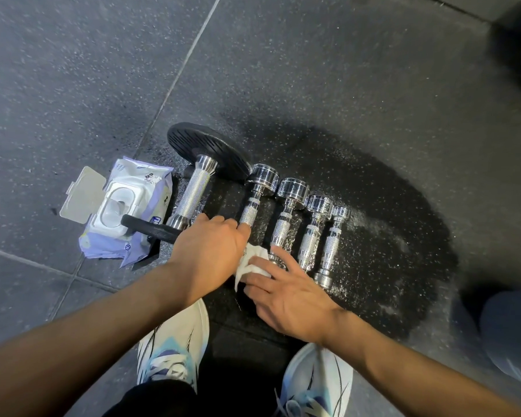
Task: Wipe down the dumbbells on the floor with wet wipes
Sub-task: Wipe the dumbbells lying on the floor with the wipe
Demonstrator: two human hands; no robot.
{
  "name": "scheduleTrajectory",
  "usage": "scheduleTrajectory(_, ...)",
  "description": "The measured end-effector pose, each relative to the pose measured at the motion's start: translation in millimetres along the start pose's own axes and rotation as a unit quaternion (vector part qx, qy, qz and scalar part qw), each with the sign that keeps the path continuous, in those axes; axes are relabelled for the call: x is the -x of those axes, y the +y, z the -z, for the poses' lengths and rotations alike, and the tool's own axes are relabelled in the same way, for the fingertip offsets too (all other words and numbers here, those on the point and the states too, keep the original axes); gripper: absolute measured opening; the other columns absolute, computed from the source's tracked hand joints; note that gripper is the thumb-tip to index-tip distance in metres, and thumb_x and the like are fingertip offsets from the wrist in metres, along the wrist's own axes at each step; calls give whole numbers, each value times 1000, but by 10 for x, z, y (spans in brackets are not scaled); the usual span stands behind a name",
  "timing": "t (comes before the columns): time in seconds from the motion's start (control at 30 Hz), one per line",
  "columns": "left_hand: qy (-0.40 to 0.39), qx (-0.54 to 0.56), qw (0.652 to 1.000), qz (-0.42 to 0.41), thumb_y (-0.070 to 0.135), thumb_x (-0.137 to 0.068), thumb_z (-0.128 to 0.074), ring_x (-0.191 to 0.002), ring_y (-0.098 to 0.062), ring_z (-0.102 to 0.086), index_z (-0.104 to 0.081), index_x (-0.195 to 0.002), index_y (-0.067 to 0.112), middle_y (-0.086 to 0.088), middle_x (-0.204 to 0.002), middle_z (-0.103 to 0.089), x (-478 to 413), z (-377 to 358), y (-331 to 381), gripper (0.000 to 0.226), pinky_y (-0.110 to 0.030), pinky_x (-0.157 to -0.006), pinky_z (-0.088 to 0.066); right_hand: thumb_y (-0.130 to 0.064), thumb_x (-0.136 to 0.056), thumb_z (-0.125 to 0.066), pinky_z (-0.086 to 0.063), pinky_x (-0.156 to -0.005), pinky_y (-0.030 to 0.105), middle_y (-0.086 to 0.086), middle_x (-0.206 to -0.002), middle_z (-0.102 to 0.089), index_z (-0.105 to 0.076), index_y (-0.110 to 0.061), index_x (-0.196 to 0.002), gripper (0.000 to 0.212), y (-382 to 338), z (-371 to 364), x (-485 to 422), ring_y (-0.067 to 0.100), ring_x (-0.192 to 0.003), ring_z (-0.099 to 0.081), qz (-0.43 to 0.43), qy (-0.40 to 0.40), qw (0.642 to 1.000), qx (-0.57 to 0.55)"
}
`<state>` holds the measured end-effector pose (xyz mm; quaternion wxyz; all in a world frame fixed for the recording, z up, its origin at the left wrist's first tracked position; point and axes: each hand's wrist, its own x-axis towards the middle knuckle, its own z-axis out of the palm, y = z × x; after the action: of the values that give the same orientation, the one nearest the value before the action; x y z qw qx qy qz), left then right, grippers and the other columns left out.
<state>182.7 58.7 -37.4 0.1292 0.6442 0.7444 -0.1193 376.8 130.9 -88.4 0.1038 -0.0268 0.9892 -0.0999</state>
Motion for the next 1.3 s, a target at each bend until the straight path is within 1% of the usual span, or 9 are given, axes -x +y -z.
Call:
scheduleTrajectory(0.2,2,1,1000,2,5,-90,-46,-98,-25,-60,-53,-116,18,-2,-108,-64,5,-19,-1,30,-38,-84,-40,-31,-99,-51,-28,-122,51,5,-153,-51,-53,-15,-147,50,-21,-79,466,25,-145,-43,-120,96,986,-72)
scheduleTrajectory(0.47,-6,12,1000,1,2,-90,-45,-98,-24,-59,-52,-119,16,-3,-109,-64,-9,-29,0,34,-39,-88,-40,-31,-96,-56,-33,-116,57,-1,-127,-65,-70,-19,-118,29,-16,-115,578,22,-129,-56,-121,86,988,-47)
scheduleTrajectory(0.63,-10,5,1000,1,1,-89,-44,-97,-24,-59,-52,-120,15,-5,-109,-65,-4,-32,-2,35,-40,-91,-43,-20,-98,-54,-43,-110,45,1,-119,-66,-68,-13,-112,21,144,-67,425,19,-112,-63,-156,113,972,-135)
scheduleTrajectory(0.73,-10,-2,1000,-1,2,-90,-45,-98,-25,-59,-52,-121,15,-5,-110,-64,-6,-37,5,34,-40,-91,-42,-21,-102,-40,-47,-111,41,5,-136,-63,-61,-11,-132,38,253,-31,358,18,-125,-60,-180,94,964,-172)
scheduleTrajectory(0.87,-8,-8,1000,-2,4,-93,-44,-96,-24,-59,-53,-120,16,-4,-108,-65,-3,-49,8,31,-40,-90,-42,-4,-101,-42,-26,-116,14,4,-156,-46,-50,-10,-148,48,472,161,188,13,-136,-47,-232,120,935,-240)
scheduleTrajectory(0.97,-6,-13,1000,-5,4,-93,-43,-96,-23,-59,-53,-119,16,-4,-108,-65,4,-42,10,31,-40,-89,-43,-8,-106,-45,-26,-114,11,7,-148,-52,-54,-8,-143,38,681,281,27,19,-136,-47,-269,190,903,-276)
scheduleTrajectory(1.07,-8,-19,1000,-3,5,-94,-42,-95,-24,-59,-54,-119,16,-4,-107,-65,5,-33,13,29,-40,-89,-42,-16,-104,-57,-40,-113,26,-3,-138,-61,-62,-17,-134,31,841,253,-75,17,-126,-54,-222,192,935,-197)
scheduleTrajectory(1.13,2,-24,1000,-3,11,-96,-43,-91,-24,-60,-56,-115,19,-2,-102,-66,14,-57,5,24,-40,-85,-43,-26,-100,-63,-48,-101,32,-8,-124,-66,-69,-24,-126,27,906,200,-103,16,-114,-53,-183,156,962,-128)
scheduleTrajectory(1.3,57,-25,998,-30,25,-92,-56,-76,-26,-62,-64,-102,22,-1,-82,-69,56,-143,-28,12,-41,-78,-41,-39,-94,-66,-47,-78,34,-6,-108,-60,-74,-37,-117,25,840,149,-64,16,-99,-48,-104,93,986,-91)
